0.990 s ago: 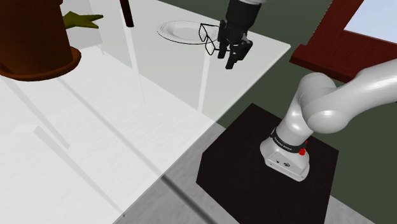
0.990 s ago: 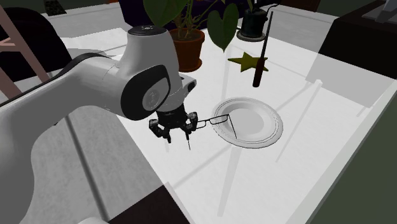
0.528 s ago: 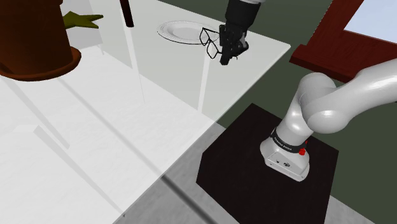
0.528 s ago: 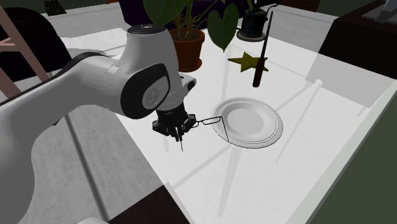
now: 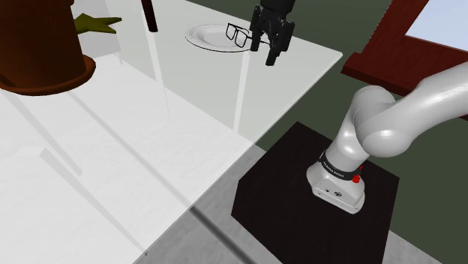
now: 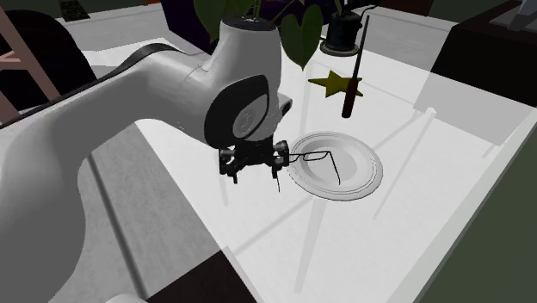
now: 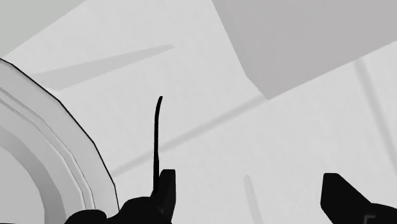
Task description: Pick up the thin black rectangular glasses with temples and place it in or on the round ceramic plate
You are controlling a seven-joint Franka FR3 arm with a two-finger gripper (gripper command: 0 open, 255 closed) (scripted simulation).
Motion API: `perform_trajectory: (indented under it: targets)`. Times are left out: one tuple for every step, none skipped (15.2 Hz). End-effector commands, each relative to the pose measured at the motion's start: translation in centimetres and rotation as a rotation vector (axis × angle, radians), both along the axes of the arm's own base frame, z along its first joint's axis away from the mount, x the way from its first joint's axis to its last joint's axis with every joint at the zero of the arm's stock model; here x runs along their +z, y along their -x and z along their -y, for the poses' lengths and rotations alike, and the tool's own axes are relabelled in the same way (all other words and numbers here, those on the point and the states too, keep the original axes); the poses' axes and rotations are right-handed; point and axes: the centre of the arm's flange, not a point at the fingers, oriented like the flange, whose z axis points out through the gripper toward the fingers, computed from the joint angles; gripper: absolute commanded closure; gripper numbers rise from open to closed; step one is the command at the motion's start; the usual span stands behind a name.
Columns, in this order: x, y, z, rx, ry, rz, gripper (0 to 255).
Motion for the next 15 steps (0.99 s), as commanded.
perform_trajectory:
  targets:
    - [0.9, -2.8, 2.4, 0.016, -0.057, -0.043, 0]
    - [1.3, -4.2, 3.4, 0.023, -0.085, -0.066, 0]
    - [1.7, -5.7, 4.5, 0.03, -0.114, -0.088, 0]
    - [2.0, -7.1, 5.5, 0.038, -0.143, -0.111, 0]
    - [2.2, -8.6, 6.5, 0.045, -0.172, -0.133, 0]
    - [2.4, -10.1, 7.6, 0.053, -0.2, -0.156, 0]
    - [2.5, -11.6, 8.6, 0.06, -0.229, -0.178, 0]
    - [2.5, -13.1, 9.6, 0.067, -0.258, -0.201, 0]
    - [2.5, -13.7, 10.0, 0.07, -0.269, -0.209, 0]
    - [2.0, -13.6, 9.8, 0.07, -0.269, -0.209, 0]
    - [1.5, -13.5, 9.7, 0.07, -0.269, -0.209, 0]
    - [1.0, -13.4, 9.5, 0.07, -0.269, -0.209, 0]
    - [0.6, -13.3, 9.3, 0.07, -0.269, -0.209, 0]
    - [0.1, -13.2, 9.1, 0.07, -0.269, -0.209, 0]
    - [-0.4, -13.1, 8.9, 0.07, -0.269, -0.209, 0]
